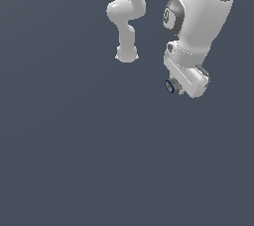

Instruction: Pick up the object and move it to a goal position.

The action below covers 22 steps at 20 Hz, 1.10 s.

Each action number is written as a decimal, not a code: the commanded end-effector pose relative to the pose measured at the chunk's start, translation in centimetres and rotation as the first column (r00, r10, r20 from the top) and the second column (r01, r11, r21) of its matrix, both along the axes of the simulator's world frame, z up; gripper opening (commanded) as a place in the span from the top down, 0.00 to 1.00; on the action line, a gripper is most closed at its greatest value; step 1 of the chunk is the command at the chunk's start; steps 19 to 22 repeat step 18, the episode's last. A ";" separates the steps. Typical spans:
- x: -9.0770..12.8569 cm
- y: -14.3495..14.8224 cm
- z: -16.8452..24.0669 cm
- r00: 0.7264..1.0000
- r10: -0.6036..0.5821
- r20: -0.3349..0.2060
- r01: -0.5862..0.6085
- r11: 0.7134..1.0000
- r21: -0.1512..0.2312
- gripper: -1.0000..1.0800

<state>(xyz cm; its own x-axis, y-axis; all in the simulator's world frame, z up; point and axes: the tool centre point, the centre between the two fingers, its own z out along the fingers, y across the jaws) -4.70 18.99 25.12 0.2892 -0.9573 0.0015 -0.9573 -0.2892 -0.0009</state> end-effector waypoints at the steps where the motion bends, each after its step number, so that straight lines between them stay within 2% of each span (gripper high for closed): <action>1: -0.6 1.5 2.5 1.000 -0.001 0.000 0.001 1.000 -0.001 1.00; 11: -1.8 5.5 8.9 1.000 0.000 -0.001 0.000 1.000 0.000 1.00; 22: -1.9 6.3 10.0 1.000 0.001 -0.001 -0.001 1.000 0.001 1.00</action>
